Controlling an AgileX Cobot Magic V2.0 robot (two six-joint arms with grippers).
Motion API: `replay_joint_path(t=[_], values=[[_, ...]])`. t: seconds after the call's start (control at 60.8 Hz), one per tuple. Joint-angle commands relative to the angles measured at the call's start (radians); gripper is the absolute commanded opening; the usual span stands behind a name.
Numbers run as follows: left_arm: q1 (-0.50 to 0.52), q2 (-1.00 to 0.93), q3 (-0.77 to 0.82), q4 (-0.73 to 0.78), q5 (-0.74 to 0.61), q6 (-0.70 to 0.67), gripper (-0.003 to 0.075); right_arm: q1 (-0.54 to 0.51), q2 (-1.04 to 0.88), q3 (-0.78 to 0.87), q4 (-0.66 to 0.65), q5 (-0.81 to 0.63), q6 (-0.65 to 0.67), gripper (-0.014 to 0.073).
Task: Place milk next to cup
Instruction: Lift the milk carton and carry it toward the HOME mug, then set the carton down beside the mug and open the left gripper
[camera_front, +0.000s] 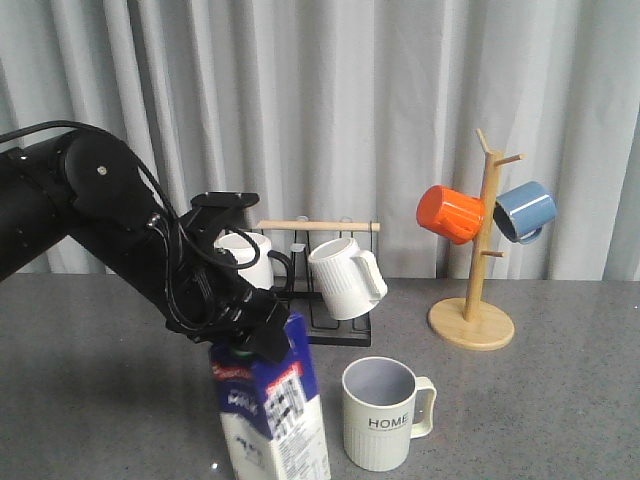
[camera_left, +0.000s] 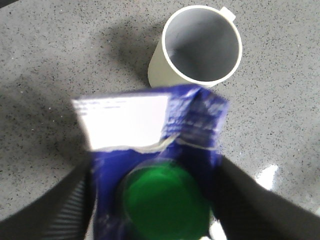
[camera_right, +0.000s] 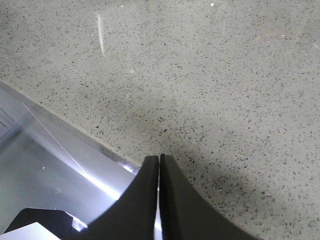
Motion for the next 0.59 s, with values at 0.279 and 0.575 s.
replay_joint_path(t=[0.279,0.575], values=[[-0.004,-0.088,-0.030,-0.026,-0.010,-0.009,0.0539,-0.002,0.003,-0.025,0.014,-0.056,-0.006,-0.0005],[-0.004,-0.269,-0.028,-0.026,-0.010,-0.039,0.0475,-0.002,0.003,-0.025,0.008,-0.109,-0.004,-0.0005]])
